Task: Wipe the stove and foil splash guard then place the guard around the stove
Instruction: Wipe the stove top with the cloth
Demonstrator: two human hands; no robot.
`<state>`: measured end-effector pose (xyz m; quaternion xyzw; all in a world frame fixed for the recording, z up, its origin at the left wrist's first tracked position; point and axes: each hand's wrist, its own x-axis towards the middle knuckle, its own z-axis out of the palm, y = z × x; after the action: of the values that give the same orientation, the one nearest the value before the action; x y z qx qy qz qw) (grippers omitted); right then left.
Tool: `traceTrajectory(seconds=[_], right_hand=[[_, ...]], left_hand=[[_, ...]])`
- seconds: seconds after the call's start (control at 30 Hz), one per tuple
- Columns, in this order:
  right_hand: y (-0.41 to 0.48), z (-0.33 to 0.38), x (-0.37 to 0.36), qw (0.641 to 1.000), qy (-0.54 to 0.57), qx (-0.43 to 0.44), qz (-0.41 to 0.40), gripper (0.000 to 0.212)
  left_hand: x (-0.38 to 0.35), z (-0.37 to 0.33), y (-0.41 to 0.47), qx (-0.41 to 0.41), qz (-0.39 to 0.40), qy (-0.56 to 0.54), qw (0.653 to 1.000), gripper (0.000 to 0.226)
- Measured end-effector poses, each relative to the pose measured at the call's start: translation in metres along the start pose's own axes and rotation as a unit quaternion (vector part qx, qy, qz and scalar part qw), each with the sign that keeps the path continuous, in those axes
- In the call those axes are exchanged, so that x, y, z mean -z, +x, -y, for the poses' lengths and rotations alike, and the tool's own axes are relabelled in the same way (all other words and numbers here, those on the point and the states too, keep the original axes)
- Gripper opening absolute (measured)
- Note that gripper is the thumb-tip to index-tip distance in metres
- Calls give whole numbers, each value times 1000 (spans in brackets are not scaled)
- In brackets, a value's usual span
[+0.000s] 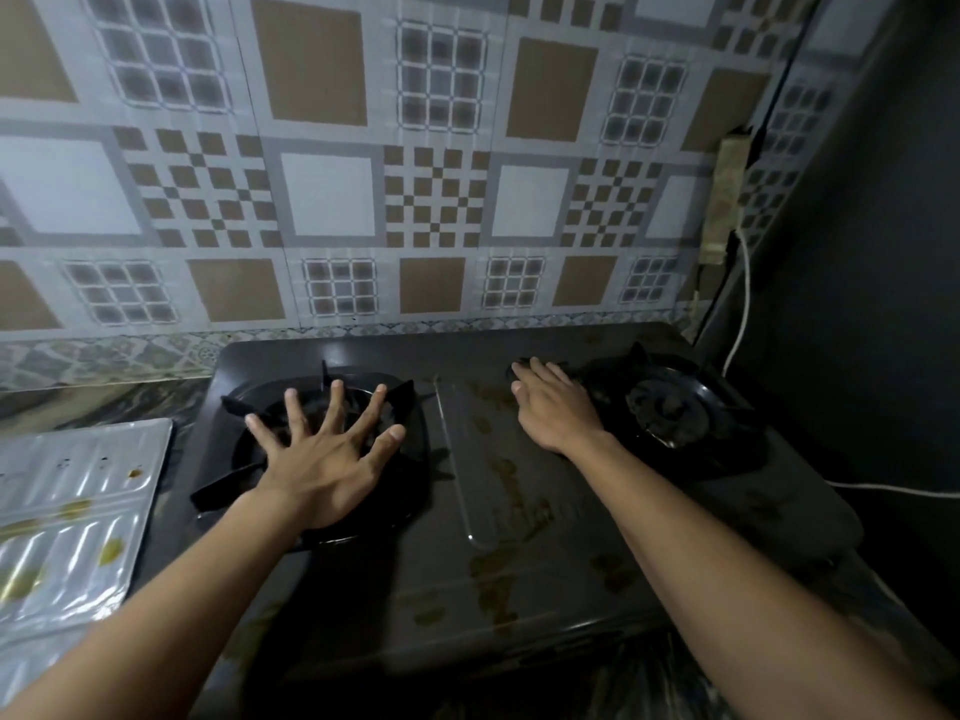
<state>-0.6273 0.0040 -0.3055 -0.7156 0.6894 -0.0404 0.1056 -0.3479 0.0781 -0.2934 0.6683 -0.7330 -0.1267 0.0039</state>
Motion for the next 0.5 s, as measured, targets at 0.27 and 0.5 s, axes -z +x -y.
traceTrajectory(seconds=[0.27, 0.5], right_hand=[[32, 91, -14, 989, 60, 137, 13, 46], [-4, 89, -15, 982, 92, 159, 47, 45]], left_hand=[[-3, -1, 3, -11, -19, 11, 1000, 74], [-5, 2, 3, -64, -58, 19, 996, 76]])
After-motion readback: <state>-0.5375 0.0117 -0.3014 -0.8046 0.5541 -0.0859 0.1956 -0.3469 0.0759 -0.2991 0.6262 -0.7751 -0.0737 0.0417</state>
